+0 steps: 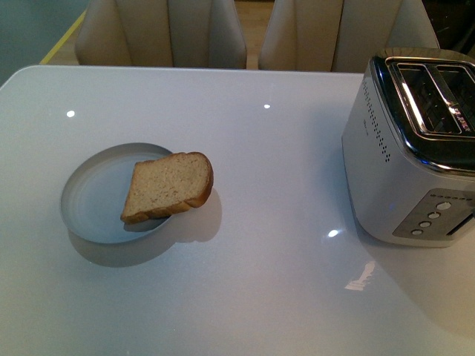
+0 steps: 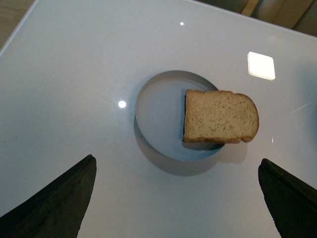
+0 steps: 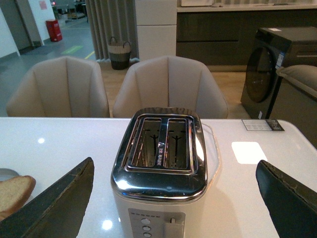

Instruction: Left arm holds plate, right arm toasts bread

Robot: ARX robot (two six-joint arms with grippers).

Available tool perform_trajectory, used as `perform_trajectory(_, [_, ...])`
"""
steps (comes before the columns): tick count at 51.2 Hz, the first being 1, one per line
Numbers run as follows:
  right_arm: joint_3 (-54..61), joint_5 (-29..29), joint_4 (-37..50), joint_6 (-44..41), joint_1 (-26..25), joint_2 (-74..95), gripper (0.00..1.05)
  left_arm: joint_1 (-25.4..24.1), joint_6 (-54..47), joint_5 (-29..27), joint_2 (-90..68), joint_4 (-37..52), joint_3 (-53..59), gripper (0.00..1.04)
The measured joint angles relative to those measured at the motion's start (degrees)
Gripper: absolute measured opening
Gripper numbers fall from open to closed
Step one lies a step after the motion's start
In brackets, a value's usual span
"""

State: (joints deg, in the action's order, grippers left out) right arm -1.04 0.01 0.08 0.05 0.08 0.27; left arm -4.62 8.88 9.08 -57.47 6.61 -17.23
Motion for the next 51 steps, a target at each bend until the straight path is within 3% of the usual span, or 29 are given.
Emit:
perform_trajectory(9, [0.0,0.02,0.0,0.0,0.0,0.0,0.96,0.5,4.59,-1.4,-20.79,15.04,-5.57,0.97])
perform_trajectory(20, [0.0,0.0,0.0,0.0,0.0,0.0,0.96,1.49,11.54,-2.03,-41.31,22.93,-11.65,0.97])
perform_trajectory(33, [0.0,0.0,0.0,0.0,0.0,0.0,0.96,1.92,17.86,-7.96,-61.31,24.94,-19.02,0.97])
perform_trajectory(51, [0.0,0.0,0.0,0.0,0.0,0.0,0.96,5.57,18.62,-11.85,-72.13,21.14,-30.27,0.97])
